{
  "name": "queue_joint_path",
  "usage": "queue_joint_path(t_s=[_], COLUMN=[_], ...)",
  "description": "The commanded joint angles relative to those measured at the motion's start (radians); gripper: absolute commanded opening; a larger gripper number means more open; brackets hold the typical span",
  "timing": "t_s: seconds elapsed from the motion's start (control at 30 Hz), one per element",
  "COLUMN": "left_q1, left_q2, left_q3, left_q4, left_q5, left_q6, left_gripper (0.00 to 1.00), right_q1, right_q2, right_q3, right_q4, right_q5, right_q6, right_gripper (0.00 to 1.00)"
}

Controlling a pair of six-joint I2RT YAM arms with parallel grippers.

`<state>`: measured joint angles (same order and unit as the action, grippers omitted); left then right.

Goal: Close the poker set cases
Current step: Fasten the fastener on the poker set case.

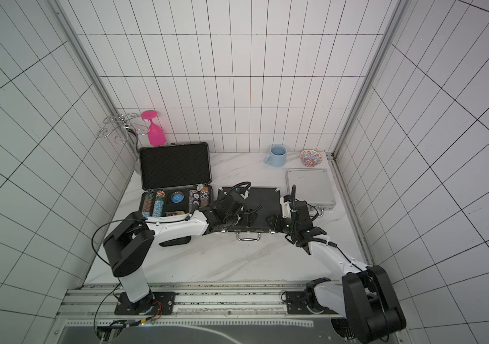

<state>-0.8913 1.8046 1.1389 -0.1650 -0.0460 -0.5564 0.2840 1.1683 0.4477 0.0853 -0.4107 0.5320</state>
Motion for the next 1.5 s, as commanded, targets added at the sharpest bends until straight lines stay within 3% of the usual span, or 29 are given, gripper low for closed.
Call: queue_joint_path(t_s=[0.0, 0.17, 0.33, 0.57, 0.8, 1.03, 1.13, 1.3, 1.47], left_q1=[0.014, 0.014, 0.014, -0.001, -0.015, -0.016, -0.015, -0.015, -0.015], left_q2=[0.061, 0.023, 0.089, 0.125, 0.228, 0.261, 0.264, 0.275, 0.282], left_q3=[-0.027, 0.093, 0.189, 0.083, 0.105, 0.072, 0.077, 0.094, 0.096], left_q4=[-0.276, -0.293, -0.292, -0.151, -0.379, -0.421, -0.437, -0.465, -0.484], left_q5=[0.0, 0.018, 0.045, 0.103, -0.089, -0.094, -0.096, -0.1, -0.108], left_q6=[-0.013, -0.01, -0.002, -0.004, 0.028, 0.04, 0.043, 0.044, 0.051], left_gripper=[0.75, 0.76, 0.76, 0.73, 0.67, 0.66, 0.66, 0.66, 0.66], right_q1=[0.004, -0.003, -0.023, -0.042, -0.058, -0.058, -0.056, -0.045, -0.042], right_q2=[0.026, 0.022, 0.035, 0.037, 0.011, -0.108, -0.152, -0.153, -0.189], right_q3=[-0.096, -0.07, -0.068, -0.067, -0.063, -0.012, 0.02, 0.029, -0.031], right_q4=[-0.127, -0.157, -0.159, -0.16, -0.171, -0.208, -0.234, -0.282, -0.297], right_q5=[0.041, 0.064, 0.057, 0.049, 0.014, -0.034, -0.054, -0.077, -0.044], right_q6=[0.031, 0.018, 0.008, 0.003, 0.0, 0.002, -0.005, -0.019, -0.014], right_gripper=[0.34, 0.34, 0.34, 0.34, 0.35, 0.37, 0.34, 0.21, 0.19])
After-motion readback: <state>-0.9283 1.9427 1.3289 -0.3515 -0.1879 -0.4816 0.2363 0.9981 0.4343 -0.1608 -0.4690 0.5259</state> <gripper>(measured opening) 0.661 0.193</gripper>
